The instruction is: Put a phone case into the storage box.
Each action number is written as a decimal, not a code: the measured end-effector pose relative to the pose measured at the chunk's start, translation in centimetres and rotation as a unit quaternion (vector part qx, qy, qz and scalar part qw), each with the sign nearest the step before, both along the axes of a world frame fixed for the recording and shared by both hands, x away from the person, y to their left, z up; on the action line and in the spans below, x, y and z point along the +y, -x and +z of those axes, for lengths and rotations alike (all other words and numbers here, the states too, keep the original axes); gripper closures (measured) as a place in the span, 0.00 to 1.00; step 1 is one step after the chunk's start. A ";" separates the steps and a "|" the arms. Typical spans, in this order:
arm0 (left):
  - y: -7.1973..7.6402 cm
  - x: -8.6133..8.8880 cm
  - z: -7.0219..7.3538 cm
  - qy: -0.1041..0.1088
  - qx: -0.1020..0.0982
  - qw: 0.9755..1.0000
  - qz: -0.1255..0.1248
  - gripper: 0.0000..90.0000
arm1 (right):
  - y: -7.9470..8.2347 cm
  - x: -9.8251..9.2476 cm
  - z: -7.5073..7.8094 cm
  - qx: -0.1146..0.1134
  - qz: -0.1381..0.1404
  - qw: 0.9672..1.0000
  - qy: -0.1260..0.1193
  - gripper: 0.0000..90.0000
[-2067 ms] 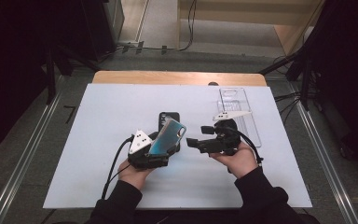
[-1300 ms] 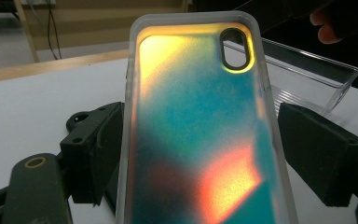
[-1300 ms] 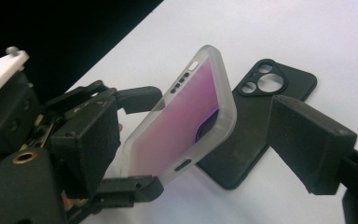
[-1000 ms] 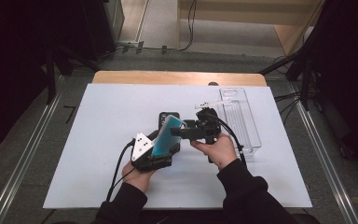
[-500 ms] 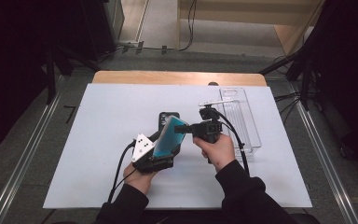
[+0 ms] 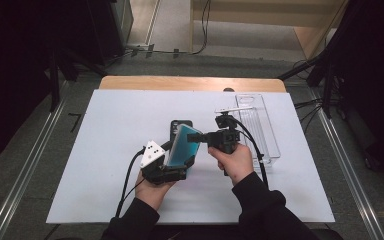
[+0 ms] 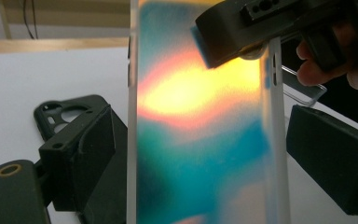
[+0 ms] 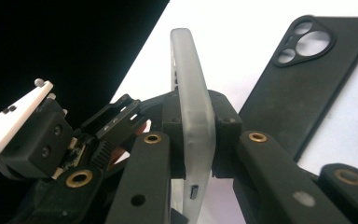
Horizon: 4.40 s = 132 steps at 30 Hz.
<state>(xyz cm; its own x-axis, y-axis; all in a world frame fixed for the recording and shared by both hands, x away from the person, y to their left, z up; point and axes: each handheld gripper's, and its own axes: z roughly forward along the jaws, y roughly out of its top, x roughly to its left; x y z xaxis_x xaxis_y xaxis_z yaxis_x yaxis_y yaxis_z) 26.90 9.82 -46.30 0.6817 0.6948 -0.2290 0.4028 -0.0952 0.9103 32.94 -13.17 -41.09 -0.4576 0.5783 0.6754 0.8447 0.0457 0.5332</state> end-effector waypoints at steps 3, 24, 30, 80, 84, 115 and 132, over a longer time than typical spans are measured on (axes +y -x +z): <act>-0.1 0.1 0.3 -0.014 0.014 1.000 -0.002 0.09 | 0.0 -0.3 0.1 -0.015 -0.001 1.000 0.019 0.86; -1.8 2.1 3.0 -0.035 0.105 0.991 -0.081 0.10 | 1.1 -1.4 1.3 -0.108 0.031 0.990 0.090 0.86; -2.3 3.1 4.0 -0.059 0.127 0.984 -0.108 0.16 | 1.1 -1.9 1.3 -0.117 0.059 0.988 0.082 0.86; -5.8 0.8 7.7 -0.120 0.112 0.932 -0.322 0.77 | 1.4 -2.0 1.7 -0.193 0.237 0.951 0.042 0.86; -6.0 0.9 7.2 -0.103 0.125 0.930 -0.330 0.89 | 1.6 -1.9 1.7 -0.195 0.242 0.949 0.049 0.86; -6.3 3.9 9.4 -0.090 0.155 0.967 -0.181 0.89 | 2.2 -1.5 1.8 -0.241 0.143 0.958 0.068 0.09; -6.0 3.6 10.5 -0.091 0.163 0.979 -0.086 0.89 | 3.0 0.1 0.8 -0.224 0.024 0.969 0.102 0.00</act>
<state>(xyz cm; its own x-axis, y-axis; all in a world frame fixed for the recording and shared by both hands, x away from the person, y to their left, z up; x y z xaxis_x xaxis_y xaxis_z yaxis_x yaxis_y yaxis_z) 32.87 13.44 -35.81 0.7031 0.6258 -0.3376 0.6331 -0.3348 0.6979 29.97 -13.04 -40.33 -0.7076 0.6503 0.2764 0.5251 0.2222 0.8215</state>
